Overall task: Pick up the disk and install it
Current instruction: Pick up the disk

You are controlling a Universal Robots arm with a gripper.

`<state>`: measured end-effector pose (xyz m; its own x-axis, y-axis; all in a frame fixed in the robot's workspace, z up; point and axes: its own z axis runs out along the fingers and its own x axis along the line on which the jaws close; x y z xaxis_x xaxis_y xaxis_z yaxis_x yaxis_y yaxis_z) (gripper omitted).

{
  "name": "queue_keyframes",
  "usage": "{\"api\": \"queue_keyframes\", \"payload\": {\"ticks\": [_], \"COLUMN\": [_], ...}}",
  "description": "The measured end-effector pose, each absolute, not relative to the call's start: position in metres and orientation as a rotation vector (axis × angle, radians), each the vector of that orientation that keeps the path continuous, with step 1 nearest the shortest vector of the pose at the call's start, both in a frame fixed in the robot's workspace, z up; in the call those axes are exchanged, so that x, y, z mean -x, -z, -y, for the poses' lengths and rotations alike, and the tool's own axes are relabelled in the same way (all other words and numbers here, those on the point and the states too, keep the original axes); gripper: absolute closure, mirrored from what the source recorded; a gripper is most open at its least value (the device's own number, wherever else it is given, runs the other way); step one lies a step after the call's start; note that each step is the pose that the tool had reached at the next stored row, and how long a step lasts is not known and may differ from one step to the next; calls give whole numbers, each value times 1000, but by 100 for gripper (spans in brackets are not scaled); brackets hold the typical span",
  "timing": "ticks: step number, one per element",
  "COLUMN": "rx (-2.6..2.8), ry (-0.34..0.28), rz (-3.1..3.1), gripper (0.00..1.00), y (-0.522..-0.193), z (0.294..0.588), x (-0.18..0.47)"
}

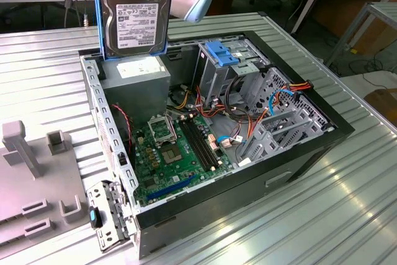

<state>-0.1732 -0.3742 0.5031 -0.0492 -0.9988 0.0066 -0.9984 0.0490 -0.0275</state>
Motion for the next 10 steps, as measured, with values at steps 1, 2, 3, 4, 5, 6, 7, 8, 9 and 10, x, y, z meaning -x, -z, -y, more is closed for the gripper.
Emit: {"api": "queue_keyframes", "payload": {"ticks": [1,2,3,4,5,6,7,8,9,10], "rx": [2155,2154,2153,2153,2152,2152,2152,2152,2152,2152], "ry": [40,43,46,46,46,45,45,45,45,45], "rz": [-2264,-2263,-2262,-2261,-2261,-2261,-2261,-2261,-2261,-2261], "gripper": [63,63,63,63,63,63,63,63,63,63], "y": [-502,-501,-500,-500,-500,-499,-499,-499,-499,-499], "z": [375,376,378,381,383,385,388,392,396,397], "x": [167,164,163,161,159,157,155,152,150,148]}}
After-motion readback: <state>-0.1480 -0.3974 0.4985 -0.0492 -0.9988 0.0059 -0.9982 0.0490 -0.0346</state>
